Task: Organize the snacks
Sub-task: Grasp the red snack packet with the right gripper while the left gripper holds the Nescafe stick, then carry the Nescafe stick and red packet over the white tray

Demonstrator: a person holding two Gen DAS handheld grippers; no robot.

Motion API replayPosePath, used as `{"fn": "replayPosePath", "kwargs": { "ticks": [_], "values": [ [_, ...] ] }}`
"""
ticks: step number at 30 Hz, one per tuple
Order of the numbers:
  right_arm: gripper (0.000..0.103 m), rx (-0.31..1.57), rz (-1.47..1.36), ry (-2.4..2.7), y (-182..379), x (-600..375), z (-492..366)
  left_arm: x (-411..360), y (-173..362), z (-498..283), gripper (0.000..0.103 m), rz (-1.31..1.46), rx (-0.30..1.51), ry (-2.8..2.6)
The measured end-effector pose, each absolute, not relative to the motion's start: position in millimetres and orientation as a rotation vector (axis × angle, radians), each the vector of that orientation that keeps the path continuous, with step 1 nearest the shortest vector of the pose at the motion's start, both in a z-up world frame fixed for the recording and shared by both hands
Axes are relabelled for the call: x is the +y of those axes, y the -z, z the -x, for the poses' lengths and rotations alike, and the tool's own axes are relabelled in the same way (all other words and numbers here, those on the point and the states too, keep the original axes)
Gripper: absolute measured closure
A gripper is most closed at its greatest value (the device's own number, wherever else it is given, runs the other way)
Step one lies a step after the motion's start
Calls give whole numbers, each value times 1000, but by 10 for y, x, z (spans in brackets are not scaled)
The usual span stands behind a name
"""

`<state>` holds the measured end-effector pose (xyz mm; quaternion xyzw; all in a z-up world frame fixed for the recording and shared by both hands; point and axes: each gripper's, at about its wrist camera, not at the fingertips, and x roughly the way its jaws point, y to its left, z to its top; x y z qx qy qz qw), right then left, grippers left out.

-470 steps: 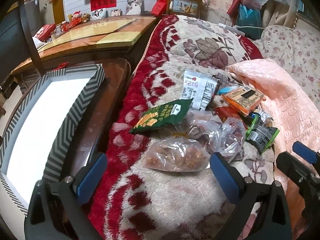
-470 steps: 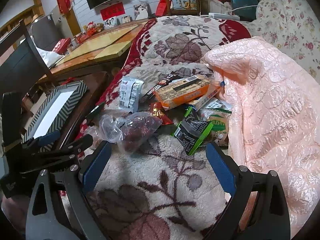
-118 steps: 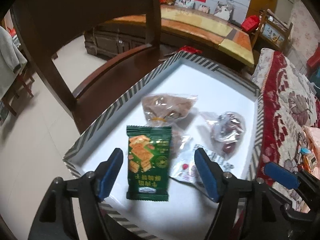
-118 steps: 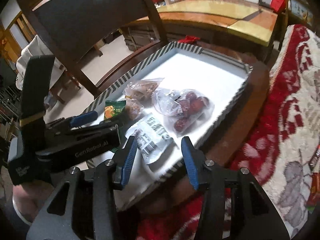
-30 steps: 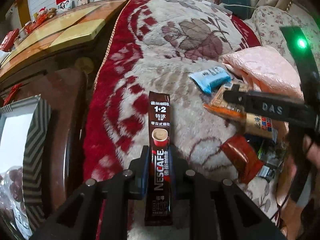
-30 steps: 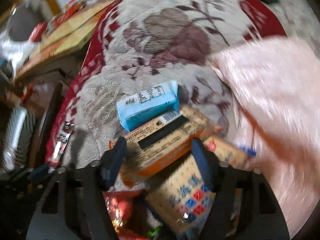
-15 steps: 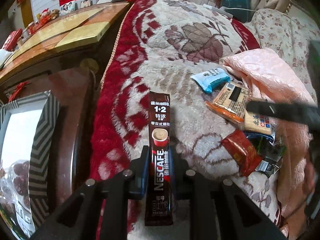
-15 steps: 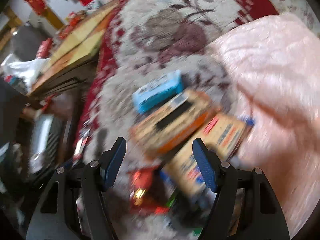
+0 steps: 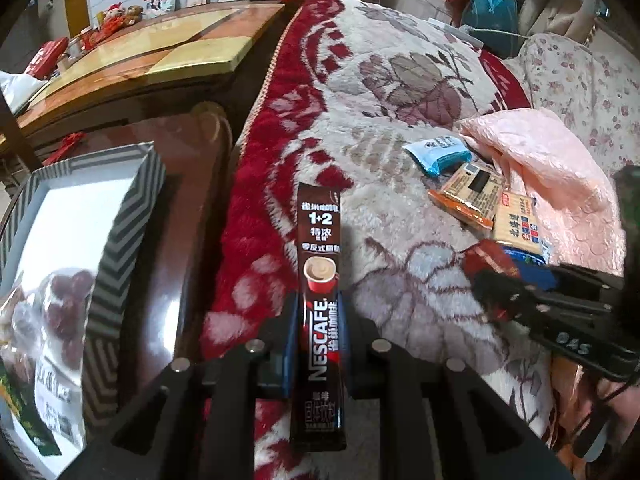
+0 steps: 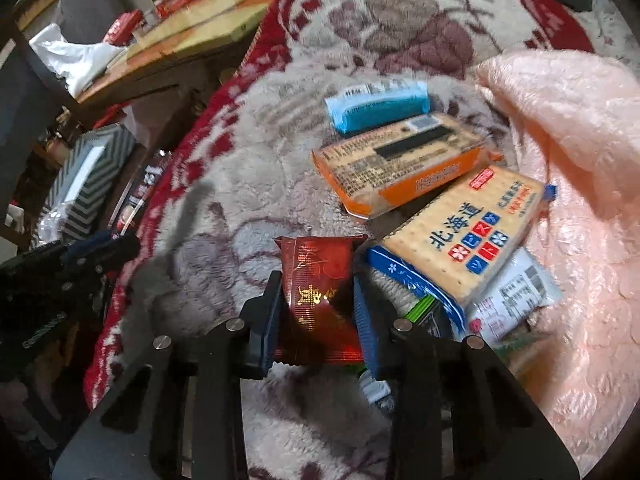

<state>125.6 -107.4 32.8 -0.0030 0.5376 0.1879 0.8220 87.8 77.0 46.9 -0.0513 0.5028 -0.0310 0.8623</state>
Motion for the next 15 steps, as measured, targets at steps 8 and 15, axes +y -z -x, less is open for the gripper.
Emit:
{"fn": "replayPosePath", "kwargs": {
  "ticks": [8, 15],
  "values": [
    [70, 1096, 19, -450, -569, -921, -891, 881, -544, -595, 82, 140, 1040, 16],
    [70, 1095, 10, -495, -599, -597, -658, 1073, -631, -284, 82, 121, 1007, -55]
  ]
}}
